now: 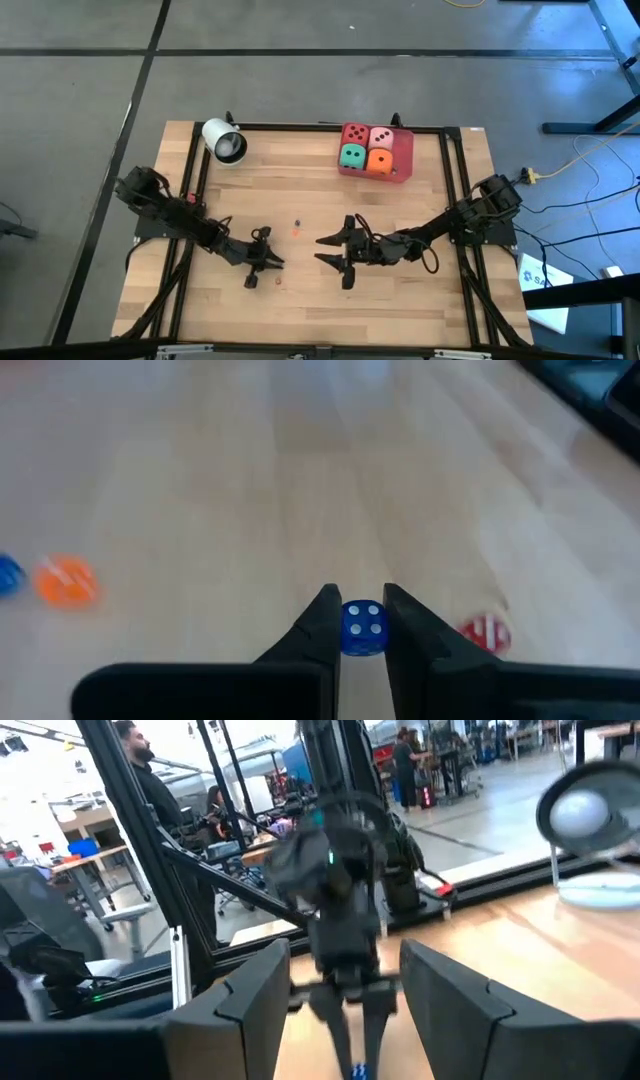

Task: Pick & Place Dice
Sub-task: Put the bottom small blue dice into the red bin

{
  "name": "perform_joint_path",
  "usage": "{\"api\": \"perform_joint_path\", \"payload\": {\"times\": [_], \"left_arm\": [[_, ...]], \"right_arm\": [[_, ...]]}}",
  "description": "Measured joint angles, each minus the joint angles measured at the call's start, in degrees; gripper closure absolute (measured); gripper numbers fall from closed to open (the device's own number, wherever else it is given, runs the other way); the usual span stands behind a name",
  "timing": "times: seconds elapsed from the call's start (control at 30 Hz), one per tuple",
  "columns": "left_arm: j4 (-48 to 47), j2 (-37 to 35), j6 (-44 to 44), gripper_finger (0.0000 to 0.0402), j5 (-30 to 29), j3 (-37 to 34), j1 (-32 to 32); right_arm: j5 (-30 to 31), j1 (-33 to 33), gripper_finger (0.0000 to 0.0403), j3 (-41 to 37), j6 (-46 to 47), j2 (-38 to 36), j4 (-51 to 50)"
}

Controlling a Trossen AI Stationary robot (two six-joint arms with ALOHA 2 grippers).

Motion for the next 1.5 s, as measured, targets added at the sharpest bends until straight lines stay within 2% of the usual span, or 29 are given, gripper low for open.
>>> {"api": "perform_joint_path", "payload": {"times": [0.27,0.47,0.63,0.8,1.07,1.3,1.5], "left_arm": [[-5.17,-12.75,10.53,0.0367,-0.62,0.04,5.99],[-17.67,-23.37,19.51,0.0364,-4.57,3.34,9.64],[-31.68,-27.79,26.25,0.0366,-9.68,10.17,10.46],[-36.99,-27.4,32.47,0.0364,-13.13,16.21,10.46],[-37.51,-24.59,38.65,0.0366,-17.33,20.52,11.05],[-37.8,-19.83,41.94,0.0366,-18.09,24.47,13.33],[-40.59,-16.91,43.39,0.0362,-18.92,27.63,14.0]], "right_arm": [[-0.26,-2.82,0.0213,0.0,9.19,0.0,-4.79],[-10.01,-8.42,0.0213,0.0,16.07,0.02,-7.44],[-16.57,-12.91,0.0213,0.0,19.79,0.02,-6.91],[-24.81,-17.8,0.0213,0.0,21.12,0.02,-6.11],[-39.68,-23.97,0.0213,0.0,24.48,0.0,1.86],[-44.75,-26.15,0.0213,-0.02,25.15,0.0,1.19],[-45.54,-26.17,0.0213,-0.11,24.74,-0.01,-0.82]]}}
